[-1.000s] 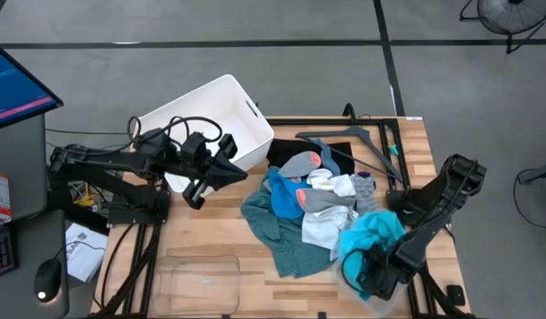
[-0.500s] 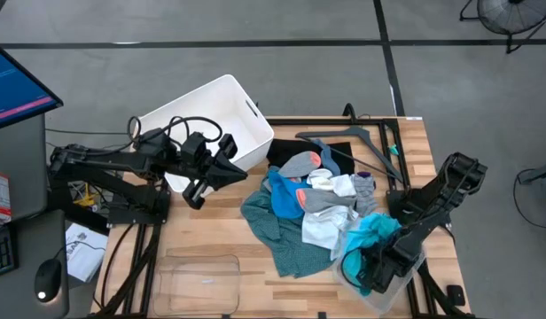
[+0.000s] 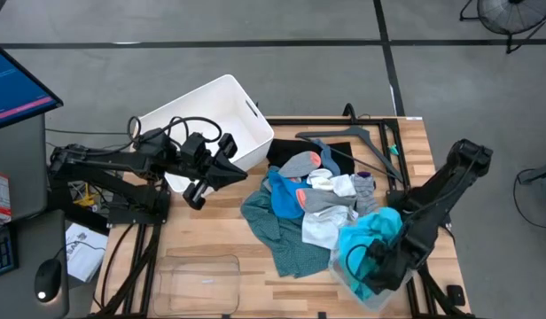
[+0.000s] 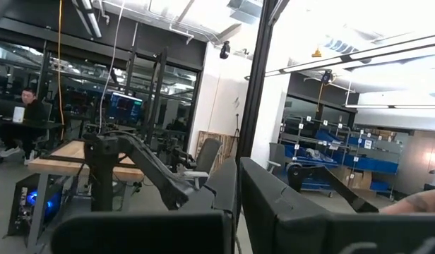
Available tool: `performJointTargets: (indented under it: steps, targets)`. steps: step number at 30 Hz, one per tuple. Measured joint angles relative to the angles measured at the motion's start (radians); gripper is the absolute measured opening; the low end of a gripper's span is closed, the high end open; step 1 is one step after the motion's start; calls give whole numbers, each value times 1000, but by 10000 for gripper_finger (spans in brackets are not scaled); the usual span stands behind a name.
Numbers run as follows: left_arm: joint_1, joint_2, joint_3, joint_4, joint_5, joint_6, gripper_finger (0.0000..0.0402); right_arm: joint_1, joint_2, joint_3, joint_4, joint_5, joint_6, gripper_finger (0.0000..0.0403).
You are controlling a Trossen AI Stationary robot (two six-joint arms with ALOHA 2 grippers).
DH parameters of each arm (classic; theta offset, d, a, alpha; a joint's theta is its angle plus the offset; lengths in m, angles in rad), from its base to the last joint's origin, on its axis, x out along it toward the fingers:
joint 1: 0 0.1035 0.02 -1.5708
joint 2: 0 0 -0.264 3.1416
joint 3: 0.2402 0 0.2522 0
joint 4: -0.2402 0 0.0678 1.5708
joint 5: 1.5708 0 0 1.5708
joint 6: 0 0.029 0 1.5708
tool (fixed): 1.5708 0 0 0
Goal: Pick & Place Cloths
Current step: Put the green shorts into the right transparent bin
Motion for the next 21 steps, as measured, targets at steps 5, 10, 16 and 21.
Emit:
performJointTargets:
  steps: [5,10,16,21]
  targets:
    - [0,0,0,0,0,0,4,17,-90,43,-1,91,0,282]
    - [0,0,0,0,0,0,4,37,-162,93,2,104,0,282]
    - [0,0,0,-10,0,0,4,47,-233,188,-5,105,-11,282]
    - [0,0,0,-33,-23,-1,4,3,-287,327,-162,217,-84,282]
